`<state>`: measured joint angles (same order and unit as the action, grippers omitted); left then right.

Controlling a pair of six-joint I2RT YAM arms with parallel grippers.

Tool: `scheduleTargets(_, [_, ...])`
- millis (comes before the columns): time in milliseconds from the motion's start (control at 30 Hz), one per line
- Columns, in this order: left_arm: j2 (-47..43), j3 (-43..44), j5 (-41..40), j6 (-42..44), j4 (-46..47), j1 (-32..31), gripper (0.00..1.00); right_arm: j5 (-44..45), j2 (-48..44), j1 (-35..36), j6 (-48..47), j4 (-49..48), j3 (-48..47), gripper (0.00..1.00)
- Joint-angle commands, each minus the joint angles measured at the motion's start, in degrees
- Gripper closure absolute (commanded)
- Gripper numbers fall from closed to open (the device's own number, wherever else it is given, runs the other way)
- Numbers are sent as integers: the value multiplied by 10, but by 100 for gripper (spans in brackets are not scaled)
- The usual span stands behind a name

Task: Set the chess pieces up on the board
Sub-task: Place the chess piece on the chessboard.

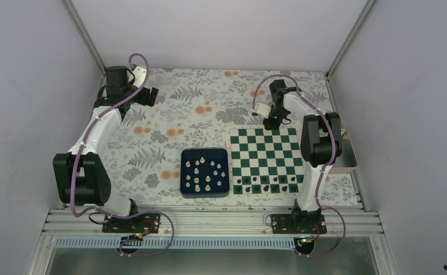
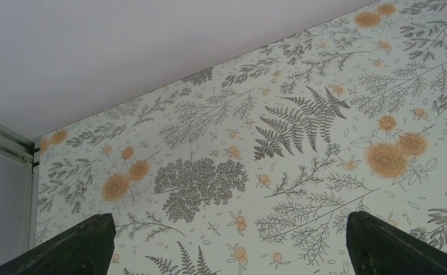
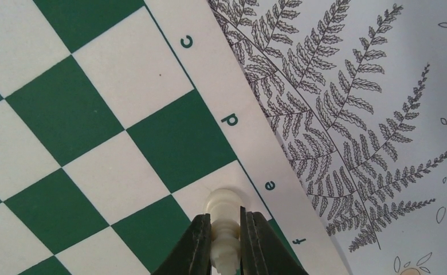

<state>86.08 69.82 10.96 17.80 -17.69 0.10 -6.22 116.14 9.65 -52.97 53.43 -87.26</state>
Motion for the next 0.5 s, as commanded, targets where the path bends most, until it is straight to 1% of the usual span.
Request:
scheduleTargets(0, [-12, -5, 2, 8, 10, -2, 0, 4, 5, -6, -8, -23, 17, 88])
scheduleTargets(67, [-12, -4, 4, 8, 8, -2, 0, 9, 2, -6, -7, -22, 21, 78])
scheduleTargets(167, [-14, -4, 7, 10, 7, -1, 0, 10, -19, -6, -9, -15, 24, 57])
scheduleTargets(233, [-15, -5, 8, 11, 7, -2, 0, 10, -40, -6, -10, -9, 20, 46])
scheduleTargets(267, [-14, -5, 8, 11, 7, -2, 0, 10, -51, -6, -9, -3, 13, 43])
scheduleTargets(367, [-14, -3, 7, 11, 6, -2, 0, 11, -78, 2, -7, 20, -18, 39])
scheduleTargets(467, [-14, -3, 5, 11, 7, -2, 0, 21, -97, 40, -2, 40, -47, 39])
